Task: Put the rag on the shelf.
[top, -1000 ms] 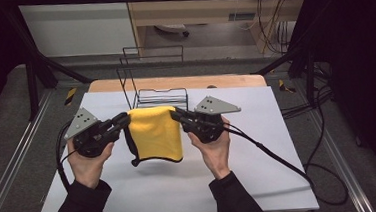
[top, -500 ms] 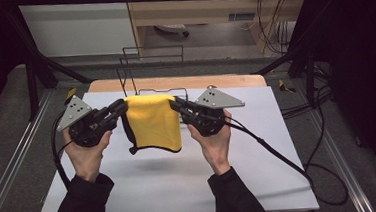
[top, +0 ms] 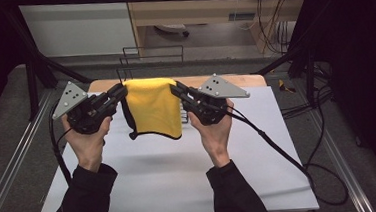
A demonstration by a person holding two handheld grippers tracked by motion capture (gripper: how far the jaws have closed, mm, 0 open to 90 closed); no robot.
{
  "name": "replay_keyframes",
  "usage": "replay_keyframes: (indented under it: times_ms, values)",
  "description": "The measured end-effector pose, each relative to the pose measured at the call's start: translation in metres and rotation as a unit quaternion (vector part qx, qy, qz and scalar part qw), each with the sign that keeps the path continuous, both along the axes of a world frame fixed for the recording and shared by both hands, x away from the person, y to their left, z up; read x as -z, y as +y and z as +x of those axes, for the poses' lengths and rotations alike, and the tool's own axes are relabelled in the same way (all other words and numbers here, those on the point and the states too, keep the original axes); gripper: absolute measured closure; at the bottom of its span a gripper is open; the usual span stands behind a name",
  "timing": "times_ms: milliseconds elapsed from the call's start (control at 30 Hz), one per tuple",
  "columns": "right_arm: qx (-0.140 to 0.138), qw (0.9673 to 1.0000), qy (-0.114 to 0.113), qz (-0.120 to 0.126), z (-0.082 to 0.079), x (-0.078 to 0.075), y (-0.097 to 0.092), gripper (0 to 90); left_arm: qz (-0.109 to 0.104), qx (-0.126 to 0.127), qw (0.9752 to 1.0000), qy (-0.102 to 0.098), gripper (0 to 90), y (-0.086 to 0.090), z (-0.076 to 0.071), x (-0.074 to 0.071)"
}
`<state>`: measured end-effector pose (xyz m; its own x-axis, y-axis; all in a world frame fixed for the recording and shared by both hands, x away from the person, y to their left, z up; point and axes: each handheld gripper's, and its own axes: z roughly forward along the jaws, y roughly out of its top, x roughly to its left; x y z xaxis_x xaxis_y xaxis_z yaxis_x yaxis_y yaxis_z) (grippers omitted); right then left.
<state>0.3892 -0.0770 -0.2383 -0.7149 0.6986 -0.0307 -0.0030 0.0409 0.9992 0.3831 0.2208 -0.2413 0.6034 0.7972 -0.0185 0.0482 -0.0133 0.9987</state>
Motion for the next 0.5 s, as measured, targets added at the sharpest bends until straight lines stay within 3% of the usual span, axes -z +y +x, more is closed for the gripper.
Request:
replay_keyframes:
  times_ms: [500]
  values:
    - [0.018, 0.9989, -0.041, 0.014, 0.008, -0.031, 0.003, 84.1, -0.022, -0.011, 0.9989, -0.04, 79.0, -0.003, 0.01, -0.031]
